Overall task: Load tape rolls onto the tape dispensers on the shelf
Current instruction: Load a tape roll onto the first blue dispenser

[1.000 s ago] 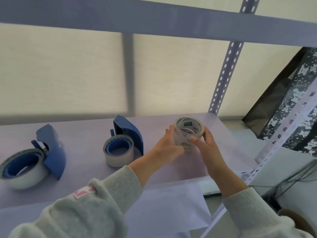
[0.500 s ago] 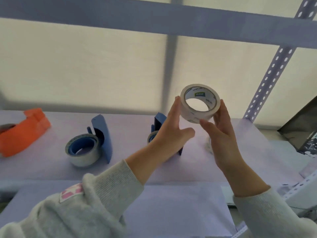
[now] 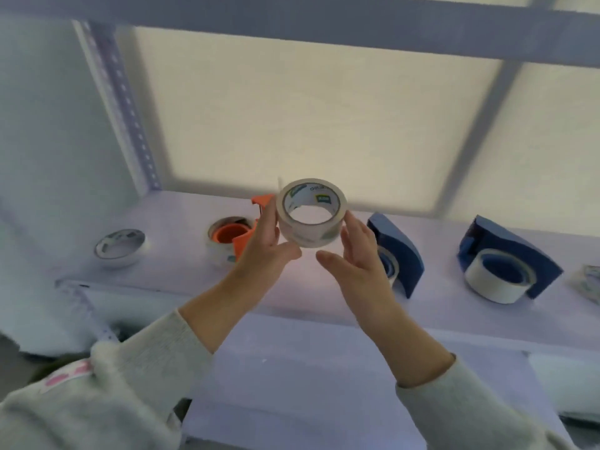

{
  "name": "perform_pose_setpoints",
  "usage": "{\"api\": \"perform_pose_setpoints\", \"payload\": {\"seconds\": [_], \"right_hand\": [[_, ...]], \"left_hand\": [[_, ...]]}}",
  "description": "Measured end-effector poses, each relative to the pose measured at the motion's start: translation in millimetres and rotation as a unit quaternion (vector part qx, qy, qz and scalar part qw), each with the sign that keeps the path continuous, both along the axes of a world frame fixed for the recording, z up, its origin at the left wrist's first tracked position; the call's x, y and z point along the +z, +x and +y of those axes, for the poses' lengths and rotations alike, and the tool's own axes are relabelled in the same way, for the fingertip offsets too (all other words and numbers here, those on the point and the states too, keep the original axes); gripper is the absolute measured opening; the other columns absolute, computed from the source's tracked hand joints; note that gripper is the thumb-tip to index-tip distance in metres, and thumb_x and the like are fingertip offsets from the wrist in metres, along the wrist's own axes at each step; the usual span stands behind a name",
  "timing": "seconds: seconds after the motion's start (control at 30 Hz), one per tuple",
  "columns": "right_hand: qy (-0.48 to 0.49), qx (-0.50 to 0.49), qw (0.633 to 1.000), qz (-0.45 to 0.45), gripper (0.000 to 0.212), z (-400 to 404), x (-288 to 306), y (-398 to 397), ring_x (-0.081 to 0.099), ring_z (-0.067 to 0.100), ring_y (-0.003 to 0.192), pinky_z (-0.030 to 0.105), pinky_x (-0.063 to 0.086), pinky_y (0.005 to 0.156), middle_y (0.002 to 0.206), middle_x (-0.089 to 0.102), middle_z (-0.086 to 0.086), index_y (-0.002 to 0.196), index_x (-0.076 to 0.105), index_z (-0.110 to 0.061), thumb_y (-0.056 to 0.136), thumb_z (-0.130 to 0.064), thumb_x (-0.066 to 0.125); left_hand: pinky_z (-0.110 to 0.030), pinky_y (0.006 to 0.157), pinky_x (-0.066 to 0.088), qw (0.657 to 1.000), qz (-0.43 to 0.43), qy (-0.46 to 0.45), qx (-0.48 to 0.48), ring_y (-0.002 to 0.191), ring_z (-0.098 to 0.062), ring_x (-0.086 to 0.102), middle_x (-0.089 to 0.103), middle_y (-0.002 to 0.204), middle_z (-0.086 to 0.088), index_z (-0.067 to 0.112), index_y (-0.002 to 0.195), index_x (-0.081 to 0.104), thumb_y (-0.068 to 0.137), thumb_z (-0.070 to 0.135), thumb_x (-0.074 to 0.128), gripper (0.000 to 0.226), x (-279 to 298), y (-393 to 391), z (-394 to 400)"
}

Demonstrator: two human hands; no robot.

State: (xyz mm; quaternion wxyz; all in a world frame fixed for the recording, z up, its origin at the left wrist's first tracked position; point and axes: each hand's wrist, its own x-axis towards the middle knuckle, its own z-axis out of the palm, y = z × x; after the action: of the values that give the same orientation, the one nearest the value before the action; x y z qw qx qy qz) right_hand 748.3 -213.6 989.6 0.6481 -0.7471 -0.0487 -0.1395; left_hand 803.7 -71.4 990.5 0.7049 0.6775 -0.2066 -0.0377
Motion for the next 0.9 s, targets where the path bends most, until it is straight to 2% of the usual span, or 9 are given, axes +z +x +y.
{"api": "perform_pose_setpoints", "payload": {"seconds": [0.1, 0.27, 0.33, 0.4, 0.47, 0.67, 0.73, 0.83, 0.9], "right_hand": [[0.009, 0.004, 0.999, 0.053, 0.074, 33, -21, 2, 0.033, 0.003, 0.135, 0.045, 0.032, 0.114, 0.135, 0.038, -0.026, 0.126, 0.037, -0.059, 0.066, -0.028, 0.065], [0.035, -0.003, 0.995, 0.09, 0.066, 44, -45, 2, 0.053, -0.002, 0.115, 0.024, 0.044, 0.097, 0.121, 0.059, -0.016, 0.122, 0.05, -0.037, 0.071, 0.004, 0.063], [0.022, -0.01, 0.995, 0.099, 0.069, 41, -49, 1, 0.054, -0.005, 0.113, 0.017, 0.045, 0.093, 0.122, 0.059, -0.014, 0.126, 0.048, -0.034, 0.072, 0.006, 0.062], [0.018, -0.015, 0.994, 0.111, 0.067, 39, -49, 1, 0.056, -0.003, 0.111, 0.014, 0.047, 0.087, 0.123, 0.06, -0.01, 0.13, 0.047, -0.03, 0.075, 0.004, 0.064], [0.009, -0.037, 0.992, 0.12, 0.065, 36, -46, 0, 0.056, 0.004, 0.112, 0.017, 0.048, 0.086, 0.123, 0.06, -0.007, 0.131, 0.047, -0.029, 0.074, -0.004, 0.065], [-0.043, -0.094, 0.979, 0.175, 0.087, 28, -54, -5, 0.037, 0.011, 0.137, 0.039, 0.037, 0.113, 0.147, 0.041, -0.009, 0.148, 0.028, -0.026, 0.07, -0.028, 0.067], [-0.051, -0.11, 0.978, 0.169, 0.07, 24, -51, -13, 0.043, 0.008, 0.128, 0.031, 0.041, 0.107, 0.134, 0.049, -0.015, 0.144, 0.037, -0.022, 0.081, -0.017, 0.067], [-0.07, -0.208, 0.97, 0.101, 0.03, 9, -43, -30, 0.058, 0.015, 0.105, 0.019, 0.047, 0.085, 0.106, 0.06, -0.011, 0.116, 0.057, -0.018, 0.088, -0.007, 0.06], [-0.068, -0.287, 0.954, 0.06, 0.024, -2, -45, -33, 0.057, 0.018, 0.099, 0.024, 0.049, 0.082, 0.099, 0.056, -0.009, 0.105, 0.056, -0.021, 0.086, -0.005, 0.061]], "left_hand": [[-0.031, 0.093, 0.043, 0.999, 0.047, 0.018, -0.01, 0.129, -0.015, 0.049, 0.055, 0.136, -0.002, 0.026, 0.141, 0.04, 0.063, -0.001, 0.053, 0.083, -20, 2, 36], [-0.028, 0.105, 0.044, 0.995, 0.045, 0.077, -0.032, 0.125, -0.003, 0.051, 0.055, 0.136, 0.003, 0.022, 0.141, 0.04, 0.077, -0.01, 0.062, 0.075, -43, 5, 45], [-0.023, 0.101, 0.046, 0.994, 0.048, 0.082, -0.046, 0.12, -0.001, 0.054, 0.057, 0.132, 0.003, 0.022, 0.139, 0.041, 0.079, -0.013, 0.062, 0.072, -46, 8, 41], [-0.03, 0.103, 0.047, 0.993, 0.065, 0.08, -0.064, 0.12, -0.006, 0.056, 0.06, 0.13, 0.003, 0.024, 0.136, 0.044, 0.078, -0.009, 0.063, 0.07, -48, 11, 38], [-0.032, 0.104, 0.046, 0.991, 0.076, 0.08, -0.081, 0.121, -0.009, 0.056, 0.06, 0.13, 0.003, 0.026, 0.136, 0.044, 0.075, -0.003, 0.063, 0.07, -49, 10, 37], [-0.033, 0.107, 0.042, 0.978, 0.108, 0.127, -0.129, 0.125, -0.01, 0.053, 0.058, 0.134, 0.004, 0.024, 0.139, 0.043, 0.076, 0.003, 0.058, 0.068, -53, 17, 33], [-0.034, 0.109, 0.038, 0.973, 0.101, 0.187, -0.087, 0.126, -0.011, 0.049, 0.055, 0.135, 0.008, 0.024, 0.141, 0.042, 0.08, 0.008, 0.061, 0.066, -48, 20, 27], [-0.031, 0.102, 0.042, 0.952, 0.048, 0.283, 0.111, 0.127, -0.019, 0.048, 0.051, 0.14, -0.005, 0.013, 0.14, 0.045, 0.088, 0.01, 0.057, 0.054, -32, 14, 19], [-0.022, 0.087, 0.046, 0.952, -0.025, 0.249, 0.175, 0.112, -0.016, 0.054, 0.055, 0.129, -0.006, 0.013, 0.129, 0.056, 0.088, 0.008, 0.056, 0.041, -23, 5, 11]]}}
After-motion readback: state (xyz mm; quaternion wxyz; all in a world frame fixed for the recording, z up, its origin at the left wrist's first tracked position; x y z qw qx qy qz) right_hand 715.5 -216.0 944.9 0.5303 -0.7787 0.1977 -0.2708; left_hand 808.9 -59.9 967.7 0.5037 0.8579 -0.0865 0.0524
